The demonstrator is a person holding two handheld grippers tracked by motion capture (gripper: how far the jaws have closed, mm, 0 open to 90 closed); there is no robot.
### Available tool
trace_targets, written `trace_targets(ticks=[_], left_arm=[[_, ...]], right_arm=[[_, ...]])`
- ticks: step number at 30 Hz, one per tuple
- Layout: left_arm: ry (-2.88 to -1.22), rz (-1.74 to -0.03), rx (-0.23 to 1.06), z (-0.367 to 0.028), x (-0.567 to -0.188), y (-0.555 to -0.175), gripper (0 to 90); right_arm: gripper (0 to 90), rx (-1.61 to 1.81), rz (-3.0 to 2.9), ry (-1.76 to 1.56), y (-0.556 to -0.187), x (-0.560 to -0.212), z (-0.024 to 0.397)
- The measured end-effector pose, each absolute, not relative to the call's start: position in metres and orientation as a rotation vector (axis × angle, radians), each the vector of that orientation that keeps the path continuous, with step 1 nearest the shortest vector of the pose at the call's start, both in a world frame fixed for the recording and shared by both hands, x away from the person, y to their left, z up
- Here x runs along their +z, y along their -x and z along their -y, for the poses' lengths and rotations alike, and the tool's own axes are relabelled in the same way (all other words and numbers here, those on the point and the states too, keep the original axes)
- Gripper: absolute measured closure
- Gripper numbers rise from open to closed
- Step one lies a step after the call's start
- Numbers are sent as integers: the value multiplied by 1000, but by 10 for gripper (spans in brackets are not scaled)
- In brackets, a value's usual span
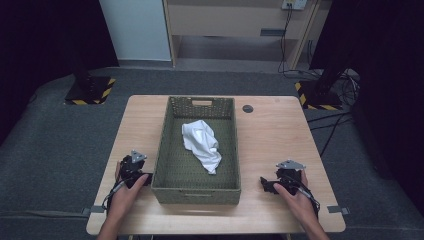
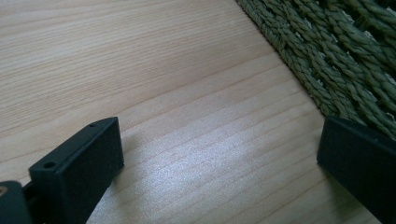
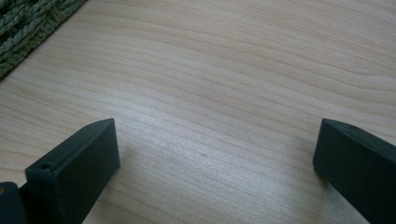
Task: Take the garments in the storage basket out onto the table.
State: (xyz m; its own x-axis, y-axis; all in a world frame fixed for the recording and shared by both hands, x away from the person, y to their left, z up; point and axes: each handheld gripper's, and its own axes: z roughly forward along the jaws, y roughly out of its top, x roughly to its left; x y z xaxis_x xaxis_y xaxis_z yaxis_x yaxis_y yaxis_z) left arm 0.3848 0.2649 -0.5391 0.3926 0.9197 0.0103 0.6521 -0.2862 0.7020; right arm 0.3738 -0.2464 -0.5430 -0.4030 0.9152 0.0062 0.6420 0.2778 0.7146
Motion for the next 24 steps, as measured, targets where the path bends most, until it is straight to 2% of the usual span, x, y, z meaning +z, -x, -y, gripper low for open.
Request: trace_targets(ticks=[9, 24], left_arm=[[-2039, -1340, 561, -265, -539, -385, 0], [-2042, -1333, 559, -265, -539, -385, 0]], right_arm=[[25, 924, -2138, -1414, -373, -542, 247], [33, 943, -2204, -1303, -363, -512, 232]])
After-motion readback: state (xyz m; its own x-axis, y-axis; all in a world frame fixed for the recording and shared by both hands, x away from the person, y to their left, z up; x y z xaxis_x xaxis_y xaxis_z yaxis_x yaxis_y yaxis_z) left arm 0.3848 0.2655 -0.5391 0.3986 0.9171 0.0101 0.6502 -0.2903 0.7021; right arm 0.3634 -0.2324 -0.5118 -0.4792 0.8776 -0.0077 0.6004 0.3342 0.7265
